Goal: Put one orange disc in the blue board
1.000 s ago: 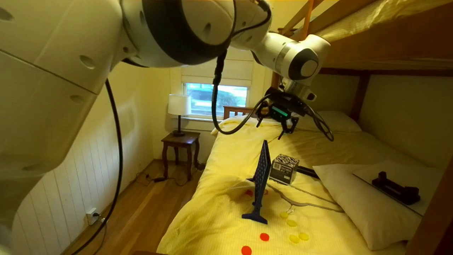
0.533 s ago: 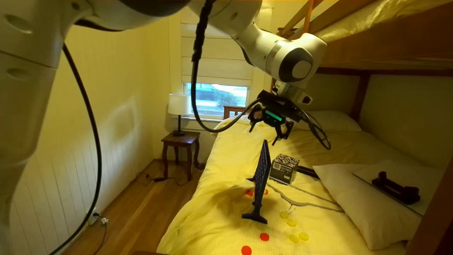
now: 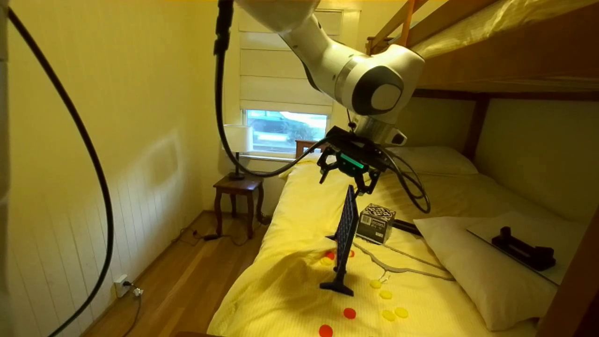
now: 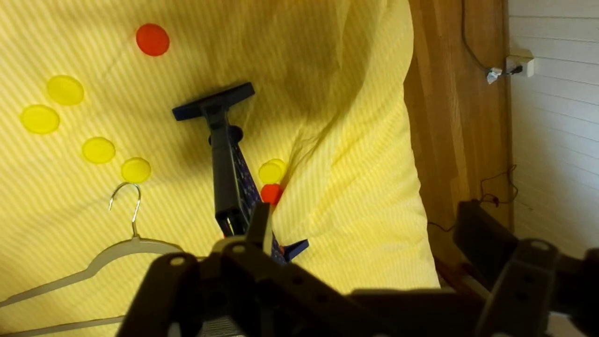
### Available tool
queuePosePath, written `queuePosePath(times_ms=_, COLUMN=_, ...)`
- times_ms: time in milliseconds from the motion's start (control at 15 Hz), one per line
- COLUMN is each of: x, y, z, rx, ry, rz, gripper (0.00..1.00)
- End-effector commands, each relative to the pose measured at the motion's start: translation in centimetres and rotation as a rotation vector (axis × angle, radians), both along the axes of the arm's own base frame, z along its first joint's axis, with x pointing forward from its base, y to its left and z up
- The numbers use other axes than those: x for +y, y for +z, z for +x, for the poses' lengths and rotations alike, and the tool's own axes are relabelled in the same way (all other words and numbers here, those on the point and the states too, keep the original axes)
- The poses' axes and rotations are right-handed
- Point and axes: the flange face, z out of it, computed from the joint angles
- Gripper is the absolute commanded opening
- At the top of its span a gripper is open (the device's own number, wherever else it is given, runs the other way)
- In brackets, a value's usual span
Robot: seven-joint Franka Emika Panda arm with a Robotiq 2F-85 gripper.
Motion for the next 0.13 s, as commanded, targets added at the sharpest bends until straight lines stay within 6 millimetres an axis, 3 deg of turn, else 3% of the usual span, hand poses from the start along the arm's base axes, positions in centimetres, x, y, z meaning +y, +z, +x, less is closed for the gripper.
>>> queuePosePath(times_ms=0, x=-0.04, y=0.08, z=-0.01, rx=0.001, ry=0.0, rz=0.0, gripper=1.0)
queuePosePath(times_ms=67, x=-0.03, y=0.05, z=-0.02, rx=0.001, ry=0.0, rz=0.0, gripper=1.0)
